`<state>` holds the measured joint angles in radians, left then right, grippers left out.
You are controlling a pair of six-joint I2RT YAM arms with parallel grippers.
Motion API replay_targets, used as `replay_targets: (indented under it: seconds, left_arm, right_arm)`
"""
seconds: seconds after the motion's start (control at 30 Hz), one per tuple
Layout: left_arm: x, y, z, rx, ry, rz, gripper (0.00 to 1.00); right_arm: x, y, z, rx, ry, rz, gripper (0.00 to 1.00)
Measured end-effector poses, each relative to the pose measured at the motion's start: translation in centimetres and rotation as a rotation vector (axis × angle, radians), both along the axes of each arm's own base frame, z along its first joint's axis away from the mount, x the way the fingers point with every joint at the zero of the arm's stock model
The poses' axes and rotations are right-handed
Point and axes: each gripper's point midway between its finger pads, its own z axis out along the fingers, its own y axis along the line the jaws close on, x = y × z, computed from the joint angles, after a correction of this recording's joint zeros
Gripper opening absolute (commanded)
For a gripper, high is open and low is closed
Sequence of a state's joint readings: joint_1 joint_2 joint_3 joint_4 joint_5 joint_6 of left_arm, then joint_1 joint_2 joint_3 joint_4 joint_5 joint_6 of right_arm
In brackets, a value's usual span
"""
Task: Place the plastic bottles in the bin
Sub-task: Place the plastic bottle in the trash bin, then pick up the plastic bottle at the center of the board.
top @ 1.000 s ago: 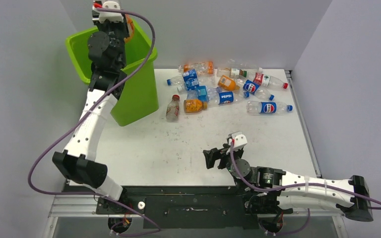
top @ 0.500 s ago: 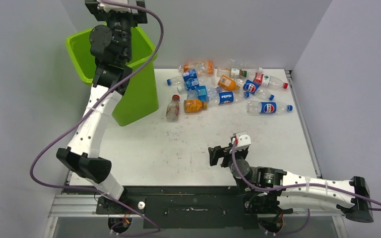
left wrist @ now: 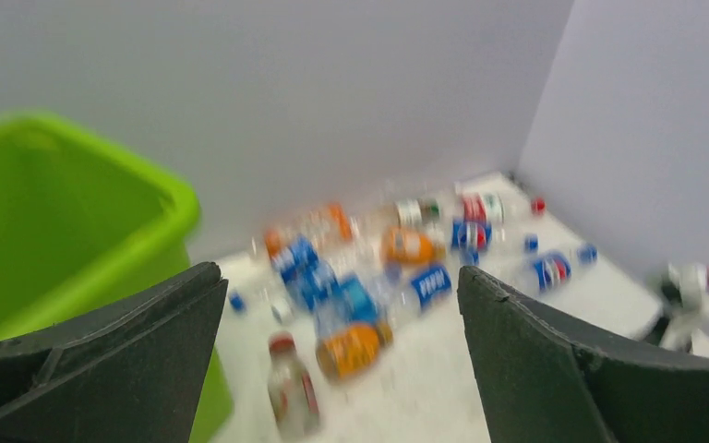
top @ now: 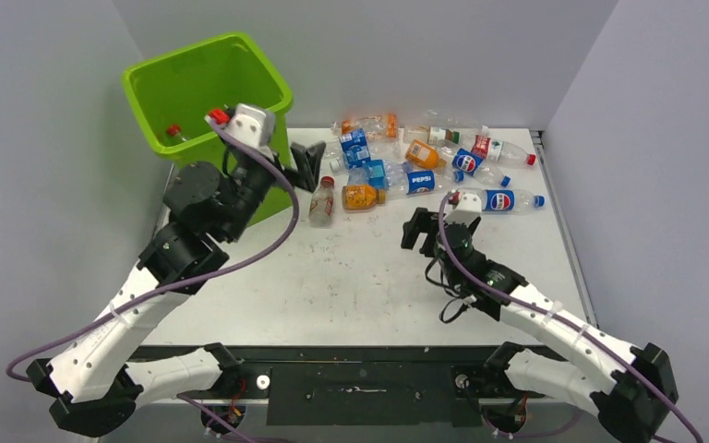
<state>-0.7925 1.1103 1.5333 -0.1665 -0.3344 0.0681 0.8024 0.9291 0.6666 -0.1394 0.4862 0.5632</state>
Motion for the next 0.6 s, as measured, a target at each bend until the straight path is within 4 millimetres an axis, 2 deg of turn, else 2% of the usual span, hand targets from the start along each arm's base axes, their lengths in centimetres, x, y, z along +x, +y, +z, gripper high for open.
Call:
replay_targets:
  seconds: [0.1, 0.23, 0.27, 0.3, 0.37, 0.4, 0.5, 0.6]
  left_arm:
    - [-0.2, -0.4, -9.4, 0.043, 0.199, -0.017, 0.96]
    - [-1.8, -0.6, -24.2, 0.147, 0.498, -0.039, 0.96]
    - [-2.5, -0.2, -26.8, 0.161, 0.551, -0.040, 0.96]
    - [-3.3, 0.2, -28.8, 0.164, 0.592, -0.039, 0.96]
    - [-4.5, 1.1, -30.5, 0.133, 0.621, -0.040, 0.96]
    - [-5.0, 1.5, -30.5, 0.103, 0.618, -0.042, 0.96]
    - [-5.8, 2.5, -28.9, -0.007, 0.564, -0.045, 0.96]
    - [-6.0, 3.1, -27.7, -0.081, 0.526, -0.037, 0.96]
  right_arm:
    - [2.7, -1.4, -1.7, 0.053, 0.067, -0.063, 0.90]
    - [5.1, -3.9, -3.8, 0.113, 0.132, -0.173, 0.90]
    - [5.4, -4.1, -3.9, 0.140, 0.138, -0.187, 0.90]
    - [6.2, -5.4, -4.4, 0.165, 0.150, -0.239, 0.90]
    - [7.4, -8.0, -4.8, 0.223, 0.157, -0.341, 0.90]
    - [7.9, -9.3, -5.0, 0.255, 0.160, -0.396, 0.90]
    - [9.0, -13.2, -5.9, 0.352, 0.169, -0.567, 0.90]
    - [10.0, -15.7, -7.4, 0.410, 0.196, -0.687, 0.90]
